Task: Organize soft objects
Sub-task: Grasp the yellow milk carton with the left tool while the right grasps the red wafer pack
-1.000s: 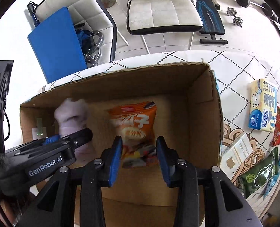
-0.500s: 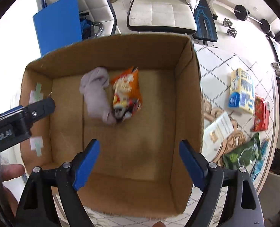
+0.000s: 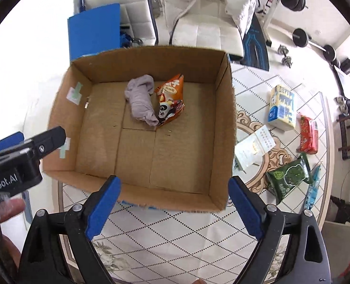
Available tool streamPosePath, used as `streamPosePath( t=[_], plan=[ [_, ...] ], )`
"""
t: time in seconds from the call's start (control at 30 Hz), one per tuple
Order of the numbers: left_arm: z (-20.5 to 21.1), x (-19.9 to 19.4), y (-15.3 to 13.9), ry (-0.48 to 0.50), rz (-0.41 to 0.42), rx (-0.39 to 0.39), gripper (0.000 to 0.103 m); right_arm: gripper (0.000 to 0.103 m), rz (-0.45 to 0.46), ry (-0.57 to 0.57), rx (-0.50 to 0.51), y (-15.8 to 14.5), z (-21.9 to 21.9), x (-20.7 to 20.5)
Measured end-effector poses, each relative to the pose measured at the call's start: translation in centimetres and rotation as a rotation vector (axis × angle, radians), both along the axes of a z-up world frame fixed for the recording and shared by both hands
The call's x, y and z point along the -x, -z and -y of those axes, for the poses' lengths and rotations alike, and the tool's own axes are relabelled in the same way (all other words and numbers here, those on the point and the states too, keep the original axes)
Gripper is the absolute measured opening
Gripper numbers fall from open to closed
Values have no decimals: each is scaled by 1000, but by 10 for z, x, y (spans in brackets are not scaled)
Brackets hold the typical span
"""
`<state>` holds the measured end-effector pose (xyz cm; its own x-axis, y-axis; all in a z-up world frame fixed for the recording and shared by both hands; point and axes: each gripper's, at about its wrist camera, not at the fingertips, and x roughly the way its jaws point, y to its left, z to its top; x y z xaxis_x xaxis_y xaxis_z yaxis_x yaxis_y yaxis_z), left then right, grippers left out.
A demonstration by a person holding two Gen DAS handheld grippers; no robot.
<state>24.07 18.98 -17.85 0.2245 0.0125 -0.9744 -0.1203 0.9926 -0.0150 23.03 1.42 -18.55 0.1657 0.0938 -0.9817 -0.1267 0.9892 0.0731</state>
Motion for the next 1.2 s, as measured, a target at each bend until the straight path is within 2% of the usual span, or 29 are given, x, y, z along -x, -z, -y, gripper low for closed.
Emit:
streamPosePath(
  t=[0.17,0.33,0.47,0.63,0.77,0.93,1.07,1.2],
  plan=[
    [15,19,-25,-7,38,-25,102,94,25,-9,-57,-23,11,14],
    [45,24,-43,13,58,-10,102,94,-1,6,-156,-32,38,22],
    [97,13,-53,97,70,-8,102,94,-35,52,-194,-31,90,19],
    [184,-17,-45,236,46,0,102,95,-45,174,-153,-21,184,1],
    [261,-62,-10,322,-48,27,102,94,-60,285,-90,4,267,-29],
    [337,-123,54,375,-158,25,102,94,-162,348,-42,69,341,-79],
    [378,-158,114,390,-268,18,102,94,-236,376,-77,117,374,-105],
    [398,-178,156,407,-354,5,102,94,-288,379,-79,152,382,-122]
  ],
)
